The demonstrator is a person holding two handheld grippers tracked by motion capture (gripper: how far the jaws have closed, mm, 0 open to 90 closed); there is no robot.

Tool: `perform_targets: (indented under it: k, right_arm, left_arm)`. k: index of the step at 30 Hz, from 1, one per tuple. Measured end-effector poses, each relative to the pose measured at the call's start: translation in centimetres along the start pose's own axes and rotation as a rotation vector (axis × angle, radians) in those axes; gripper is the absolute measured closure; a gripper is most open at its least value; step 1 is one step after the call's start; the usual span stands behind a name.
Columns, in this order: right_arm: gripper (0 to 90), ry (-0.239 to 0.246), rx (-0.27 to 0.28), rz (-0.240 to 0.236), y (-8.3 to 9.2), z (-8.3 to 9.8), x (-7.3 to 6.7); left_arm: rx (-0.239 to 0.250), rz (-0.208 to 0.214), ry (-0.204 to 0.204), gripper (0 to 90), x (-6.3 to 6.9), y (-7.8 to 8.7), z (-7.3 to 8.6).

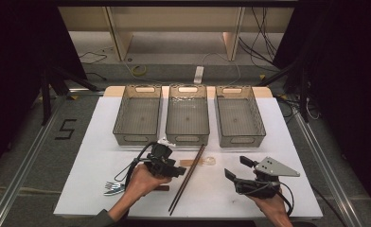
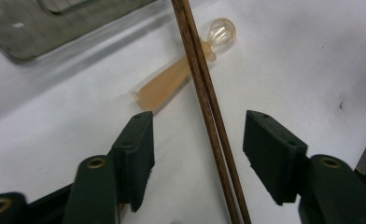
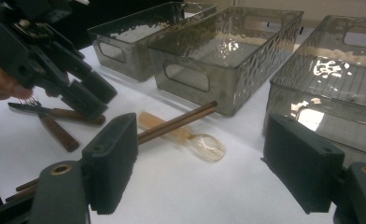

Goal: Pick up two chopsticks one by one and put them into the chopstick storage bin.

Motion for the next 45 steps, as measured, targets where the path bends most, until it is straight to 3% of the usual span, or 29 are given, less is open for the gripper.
perform_targets:
  k: [12, 18, 45]
  right_arm:
    - [27.1, 0.004, -0.005, -0.005, -0.1, 0.0, 0.0]
    - [27.1, 0.008, -0.01, -0.006, 0.0, 0.1, -0.1]
    - [27.1, 0.017, -0.015, -0.016, 0.0, 0.1, -0.3]
  left_arm:
    - [-0.05, 0.032, 0.014, 56.1, 0.0, -1.9, -0.2]
    - [-0.078, 0.037, -0.01, 59.5, 0.3, -2.8, -0.3]
    - [-0.1, 0.056, -0.004, 76.2, 0.1, -3.8, -0.1]
Point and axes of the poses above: each handheld gripper's, and its own axes: y roughly backward along the jaws, z roughly out of its underside, x roughly to its right, the point moved 2 cm from there along -y, roughly forward along the jaws, and after that the axes turned 5 degrees about -y, right-handed, at the moved point
